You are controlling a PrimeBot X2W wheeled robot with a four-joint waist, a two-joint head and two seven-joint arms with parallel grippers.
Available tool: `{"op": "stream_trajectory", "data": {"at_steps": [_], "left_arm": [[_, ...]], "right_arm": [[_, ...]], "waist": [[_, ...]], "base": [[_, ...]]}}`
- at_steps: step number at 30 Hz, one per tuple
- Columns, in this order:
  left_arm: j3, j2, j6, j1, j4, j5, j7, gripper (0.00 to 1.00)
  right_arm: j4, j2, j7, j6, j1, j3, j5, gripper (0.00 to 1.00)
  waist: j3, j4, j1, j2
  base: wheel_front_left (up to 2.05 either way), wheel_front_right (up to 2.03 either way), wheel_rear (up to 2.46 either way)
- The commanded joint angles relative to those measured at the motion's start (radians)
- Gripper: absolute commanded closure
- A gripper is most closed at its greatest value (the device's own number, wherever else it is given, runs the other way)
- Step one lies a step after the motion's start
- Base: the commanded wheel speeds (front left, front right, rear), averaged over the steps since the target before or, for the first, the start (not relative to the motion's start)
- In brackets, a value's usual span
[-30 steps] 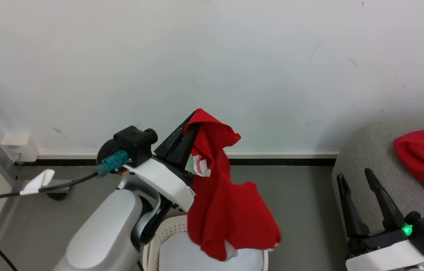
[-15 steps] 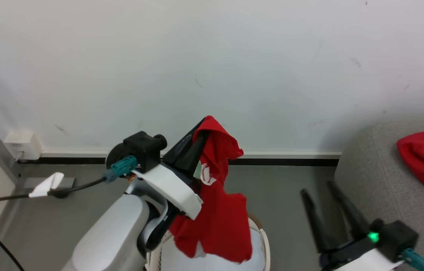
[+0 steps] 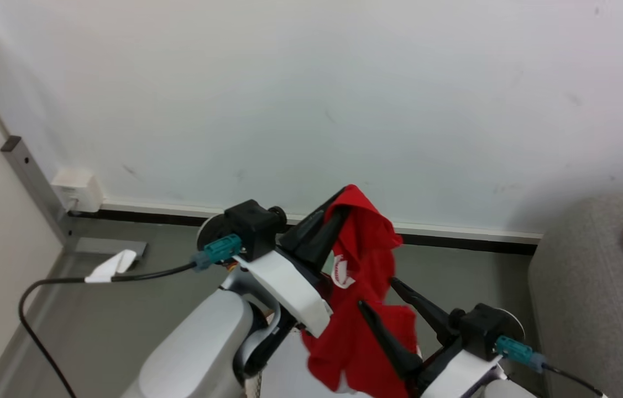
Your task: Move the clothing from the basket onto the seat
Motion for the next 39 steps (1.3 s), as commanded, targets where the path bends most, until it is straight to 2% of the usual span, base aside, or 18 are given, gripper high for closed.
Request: {"op": "stream_trajectory", "data": {"at_steps": [1, 7, 13, 17, 18, 19, 20, 21, 30, 39], "left_arm": [[-0.008, -0.008, -0.006, -0.01, -0.002, -0.01, 0.004, 1.0], [-0.049, -0.043, -0.021, -0.018, -0.002, -0.027, 0.007, 1.0], [-0.094, -0.072, -0.033, -0.033, -0.013, -0.04, 0.009, 1.0], [-0.119, -0.082, -0.036, -0.039, -0.025, -0.045, 0.014, 1.0], [-0.123, -0.082, -0.037, -0.038, -0.028, -0.049, 0.014, 1.0], [-0.128, -0.083, -0.038, -0.038, -0.029, -0.053, 0.015, 1.0], [-0.132, -0.083, -0.038, -0.038, -0.031, -0.054, 0.017, 1.0], [-0.133, -0.083, -0.039, -0.038, -0.031, -0.056, 0.016, 1.0], [-0.127, -0.067, -0.028, -0.033, -0.013, -0.064, 0.008, 1.0], [-0.1, -0.029, -0.009, 0.004, 0.034, -0.08, -0.014, 1.0]], "right_arm": [[0.031, -0.002, 0.001, -0.002, -0.035, 0.02, 0.021, 0.0], [0.198, 0.004, 0.005, -0.002, -0.12, 0.121, 0.107, 0.0], [0.389, 0.048, 0.039, -0.002, -0.199, 0.205, 0.201, 0.0], [0.473, 0.074, 0.035, -0.002, -0.241, 0.251, 0.266, 0.0], [0.487, 0.078, 0.031, -0.002, -0.251, 0.259, 0.28, 0.05], [0.5, 0.083, 0.027, -0.002, -0.261, 0.269, 0.295, 0.53], [0.507, 0.087, 0.023, -0.002, -0.268, 0.276, 0.309, 0.68], [0.515, 0.091, 0.018, -0.002, -0.274, 0.285, 0.317, 1.0], [0.519, 0.084, -0.003, -0.002, -0.299, 0.328, 0.375, 1.0], [0.438, 0.056, -0.001, -0.002, -0.241, 0.212, 0.323, 1.0]], "waist": [[-0.001, 0.022, 0.0, -0.0001], [-0.006, 0.072, 0.0, -0.0001], [-0.01, 0.115, 0.0, -0.0001], [-0.01, 0.146, 0.0, -0.0001], [-0.01, 0.152, 0.0, -0.0001], [-0.01, 0.158, 0.0, -0.0001], [-0.01, 0.164, 0.0, -0.0001], [-0.01, 0.169, 0.0, -0.0001], [-0.011, 0.173, 0.0, -0.0001], [-0.014, 0.119, 0.0, -0.0001]], "base": [[0.0, 0.0, 0.0], [0.0, 0.0, 0.0], [0.0, 0.0, 0.0], [0.0, 0.0, 0.0], [0.0, 0.0, 0.0], [0.0, 0.0, 0.0], [0.0, 0.0, 0.0], [0.0, 0.0, 0.0], [0.0, 0.0, 0.0], [0.0, 0.0, 0.0]]}}
